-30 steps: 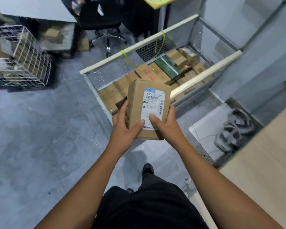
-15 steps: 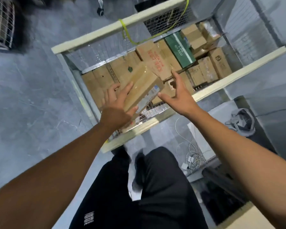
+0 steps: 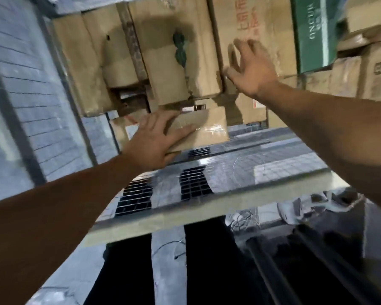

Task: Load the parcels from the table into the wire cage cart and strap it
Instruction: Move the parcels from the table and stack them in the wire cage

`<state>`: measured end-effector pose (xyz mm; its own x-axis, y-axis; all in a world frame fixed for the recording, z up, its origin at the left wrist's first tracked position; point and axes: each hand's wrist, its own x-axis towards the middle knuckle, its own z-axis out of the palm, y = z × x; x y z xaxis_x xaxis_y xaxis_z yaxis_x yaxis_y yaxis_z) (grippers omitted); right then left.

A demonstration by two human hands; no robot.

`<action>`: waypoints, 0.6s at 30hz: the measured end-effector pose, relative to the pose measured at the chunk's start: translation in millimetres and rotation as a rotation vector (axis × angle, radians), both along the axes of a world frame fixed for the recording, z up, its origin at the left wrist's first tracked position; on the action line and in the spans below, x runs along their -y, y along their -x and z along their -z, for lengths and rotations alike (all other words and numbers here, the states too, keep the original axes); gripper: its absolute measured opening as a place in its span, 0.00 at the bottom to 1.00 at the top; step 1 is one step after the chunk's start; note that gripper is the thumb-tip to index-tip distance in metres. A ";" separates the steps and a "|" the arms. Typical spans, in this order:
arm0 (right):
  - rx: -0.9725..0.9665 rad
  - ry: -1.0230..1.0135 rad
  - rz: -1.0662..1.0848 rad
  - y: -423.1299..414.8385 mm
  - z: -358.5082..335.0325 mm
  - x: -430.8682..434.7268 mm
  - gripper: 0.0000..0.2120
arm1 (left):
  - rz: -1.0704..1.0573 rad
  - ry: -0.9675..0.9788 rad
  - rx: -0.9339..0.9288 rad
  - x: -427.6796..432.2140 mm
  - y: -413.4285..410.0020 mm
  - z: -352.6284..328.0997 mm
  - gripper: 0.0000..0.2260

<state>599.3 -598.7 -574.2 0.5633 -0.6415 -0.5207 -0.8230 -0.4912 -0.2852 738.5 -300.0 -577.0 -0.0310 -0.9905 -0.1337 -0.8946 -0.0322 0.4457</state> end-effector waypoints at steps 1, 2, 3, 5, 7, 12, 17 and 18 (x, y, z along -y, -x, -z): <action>-0.016 0.000 -0.038 -3.7 13.6 3.3 0.38 | 0.000 -0.007 0.024 1.8 2.3 14.9 0.33; -0.042 0.009 -0.069 -6.0 26.3 2.5 0.39 | -0.005 -0.034 0.057 2.6 4.0 28.6 0.35; -0.072 0.032 -0.096 -7.1 38.1 -0.4 0.41 | -0.013 -0.071 0.097 3.4 5.1 42.0 0.37; -0.109 0.093 -0.124 -4.4 58.1 -10.4 0.43 | -0.030 -0.157 0.163 5.0 6.3 64.5 0.40; -0.118 0.142 -0.118 4.5 72.3 -20.8 0.43 | -0.035 -0.217 0.192 4.8 7.8 83.7 0.37; -0.075 0.193 -0.110 18.5 86.2 -26.1 0.42 | -0.004 -0.336 0.326 6.2 17.8 125.4 0.41; -0.022 0.238 -0.111 4.9 79.5 -18.0 0.42 | -0.106 -0.470 0.366 4.2 22.4 147.9 0.38; -0.023 0.239 -0.114 2.4 78.3 -16.5 0.43 | -0.106 -0.486 0.360 3.6 22.4 147.5 0.39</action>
<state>596.9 -582.1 -652.5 0.6289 -0.6809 -0.3753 -0.7633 -0.6324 -0.1317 716.1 -303.6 -724.5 0.1957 -0.8087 -0.5547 -0.9670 -0.2534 0.0282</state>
